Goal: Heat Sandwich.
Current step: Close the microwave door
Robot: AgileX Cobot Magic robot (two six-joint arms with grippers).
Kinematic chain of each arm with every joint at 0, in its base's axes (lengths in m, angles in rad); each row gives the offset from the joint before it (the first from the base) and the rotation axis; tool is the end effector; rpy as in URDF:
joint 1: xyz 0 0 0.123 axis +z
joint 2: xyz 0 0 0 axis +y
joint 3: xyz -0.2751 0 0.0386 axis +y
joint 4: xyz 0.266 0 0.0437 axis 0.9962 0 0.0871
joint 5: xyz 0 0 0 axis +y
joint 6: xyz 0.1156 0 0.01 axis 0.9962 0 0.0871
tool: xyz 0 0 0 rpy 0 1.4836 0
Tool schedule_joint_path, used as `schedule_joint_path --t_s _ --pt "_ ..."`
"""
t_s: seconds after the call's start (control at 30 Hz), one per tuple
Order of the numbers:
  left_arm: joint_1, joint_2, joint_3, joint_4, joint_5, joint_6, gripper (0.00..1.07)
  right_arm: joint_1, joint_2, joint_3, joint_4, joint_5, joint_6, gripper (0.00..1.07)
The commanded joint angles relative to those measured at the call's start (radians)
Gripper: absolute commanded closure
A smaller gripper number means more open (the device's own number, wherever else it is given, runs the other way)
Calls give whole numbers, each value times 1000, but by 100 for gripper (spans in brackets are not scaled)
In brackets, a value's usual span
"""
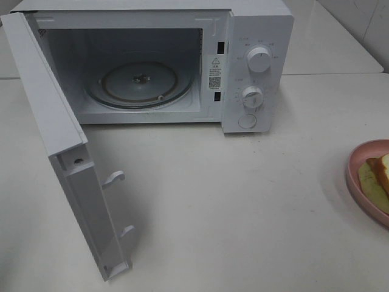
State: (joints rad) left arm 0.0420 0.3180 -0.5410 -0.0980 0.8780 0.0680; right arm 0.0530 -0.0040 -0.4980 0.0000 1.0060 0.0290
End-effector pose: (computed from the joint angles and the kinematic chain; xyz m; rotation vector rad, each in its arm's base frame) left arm 0.0984 -0.0046 0.2850 0.0051 2.1349 -0.0527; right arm 0.0429 0.0023 0.2797 -0.0239 1.9878 0.0530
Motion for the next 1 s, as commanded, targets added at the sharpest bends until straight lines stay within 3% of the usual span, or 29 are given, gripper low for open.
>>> schedule_joint_path --t_s 0.03,0.07,0.1,0.17,0.43,0.6,0.8,1.0 --pt "3 39 18 -1 -77 -6 81 -7 -28 1 0 -10 -14 31" --pt "3 58 31 0 -106 -6 98 -7 -28 1 0 -10 -14 31" --pt "3 76 42 0 -129 -5 106 -7 -28 1 0 -10 -14 31" --pt "3 93 57 0 -161 -2 107 -7 -28 1 0 -10 -14 31" --pt "3 215 226 -3 -611 50 107 -7 -28 1 0 -10 -14 31" --pt "3 258 308 -2 -840 51 107 -7 -28 1 0 -10 -14 31" --pt "3 330 328 9 -1017 51 107 -7 -28 1 0 -10 -14 31" --pt "3 504 328 37 -1159 43 107 -7 -28 1 0 -10 -14 31"
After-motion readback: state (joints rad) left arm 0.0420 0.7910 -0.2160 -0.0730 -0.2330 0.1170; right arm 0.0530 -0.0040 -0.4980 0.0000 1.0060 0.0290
